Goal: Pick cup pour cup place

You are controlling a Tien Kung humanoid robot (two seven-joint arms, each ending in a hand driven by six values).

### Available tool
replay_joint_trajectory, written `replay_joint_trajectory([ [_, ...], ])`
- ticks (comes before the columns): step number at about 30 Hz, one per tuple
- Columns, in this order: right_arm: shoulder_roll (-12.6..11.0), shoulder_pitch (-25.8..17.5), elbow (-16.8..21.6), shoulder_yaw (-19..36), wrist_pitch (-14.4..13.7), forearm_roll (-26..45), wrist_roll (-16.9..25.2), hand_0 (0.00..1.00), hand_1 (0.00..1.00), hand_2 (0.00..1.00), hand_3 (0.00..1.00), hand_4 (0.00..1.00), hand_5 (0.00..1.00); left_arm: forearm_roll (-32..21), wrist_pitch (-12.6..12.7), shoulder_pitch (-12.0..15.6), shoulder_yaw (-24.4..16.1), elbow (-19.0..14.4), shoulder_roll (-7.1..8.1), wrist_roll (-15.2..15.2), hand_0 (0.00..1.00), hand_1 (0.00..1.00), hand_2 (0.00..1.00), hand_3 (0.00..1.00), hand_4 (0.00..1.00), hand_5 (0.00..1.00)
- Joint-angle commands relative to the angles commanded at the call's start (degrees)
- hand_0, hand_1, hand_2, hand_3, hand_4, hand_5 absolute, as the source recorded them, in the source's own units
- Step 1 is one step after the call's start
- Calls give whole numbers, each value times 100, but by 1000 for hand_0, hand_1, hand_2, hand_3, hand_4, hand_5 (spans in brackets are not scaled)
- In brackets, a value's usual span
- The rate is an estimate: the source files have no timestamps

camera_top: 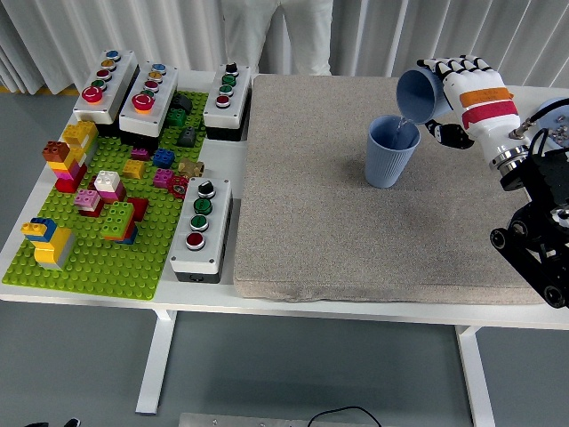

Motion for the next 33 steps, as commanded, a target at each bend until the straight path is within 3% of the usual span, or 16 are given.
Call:
replay_joint_trajectory([
  [33,-126,155,68,-364,74,-395,-430,918,738,636,636,626,2,41,-2,-7,-6,0,3,6,740,799,831,664,513,887],
])
